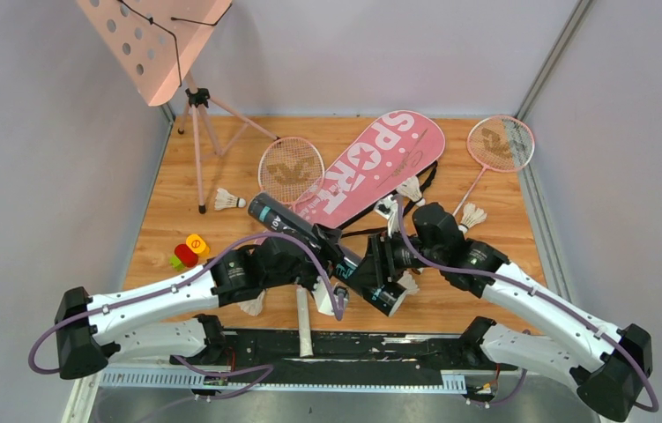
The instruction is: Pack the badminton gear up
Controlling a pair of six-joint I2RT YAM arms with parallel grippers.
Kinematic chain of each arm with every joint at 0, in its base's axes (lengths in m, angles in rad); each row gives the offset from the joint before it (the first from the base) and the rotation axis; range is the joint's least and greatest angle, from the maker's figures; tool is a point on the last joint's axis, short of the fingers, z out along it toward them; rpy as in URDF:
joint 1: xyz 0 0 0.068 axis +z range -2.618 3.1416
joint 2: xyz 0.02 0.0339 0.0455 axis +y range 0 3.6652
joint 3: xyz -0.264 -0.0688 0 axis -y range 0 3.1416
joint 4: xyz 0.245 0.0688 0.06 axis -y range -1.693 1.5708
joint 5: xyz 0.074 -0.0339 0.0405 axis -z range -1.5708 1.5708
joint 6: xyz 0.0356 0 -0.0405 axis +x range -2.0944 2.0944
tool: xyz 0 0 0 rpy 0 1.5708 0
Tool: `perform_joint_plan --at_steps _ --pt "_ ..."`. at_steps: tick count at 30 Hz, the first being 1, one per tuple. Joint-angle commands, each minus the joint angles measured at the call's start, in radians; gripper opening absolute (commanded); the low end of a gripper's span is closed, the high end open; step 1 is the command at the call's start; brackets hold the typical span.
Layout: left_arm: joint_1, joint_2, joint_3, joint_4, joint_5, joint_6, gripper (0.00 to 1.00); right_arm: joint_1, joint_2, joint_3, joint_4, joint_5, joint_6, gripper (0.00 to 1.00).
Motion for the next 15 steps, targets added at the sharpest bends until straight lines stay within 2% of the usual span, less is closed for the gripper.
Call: perform_joint_plan --at_steps 1,4,6,10,15 --pt "-0.006 0.011 0.029 -0.035 -0.007 0.001 0.87 0.010 0.002 0.055 0.099 -0.045 -0.036 0.47" --pt "-0.006 0.004 0.030 -0.047 -0.021 -0.018 0.77 0.009 0.001 0.058 0.100 -0.032 -0.043 0.50" --pt "-0.006 -0.004 0.039 -0.061 -0.026 -0.050 0.68 0.010 -0.003 0.063 0.101 -0.019 -0.039 0.57" --pt "-0.007 -0.012 0.083 -0.123 -0.030 -0.156 0.54 0.010 -0.030 0.067 0.123 0.015 -0.009 0.77" --pt "-0.005 -0.042 0.105 -0.167 -0.077 -0.323 0.47 0.009 -0.108 0.070 0.139 0.117 0.036 0.99"
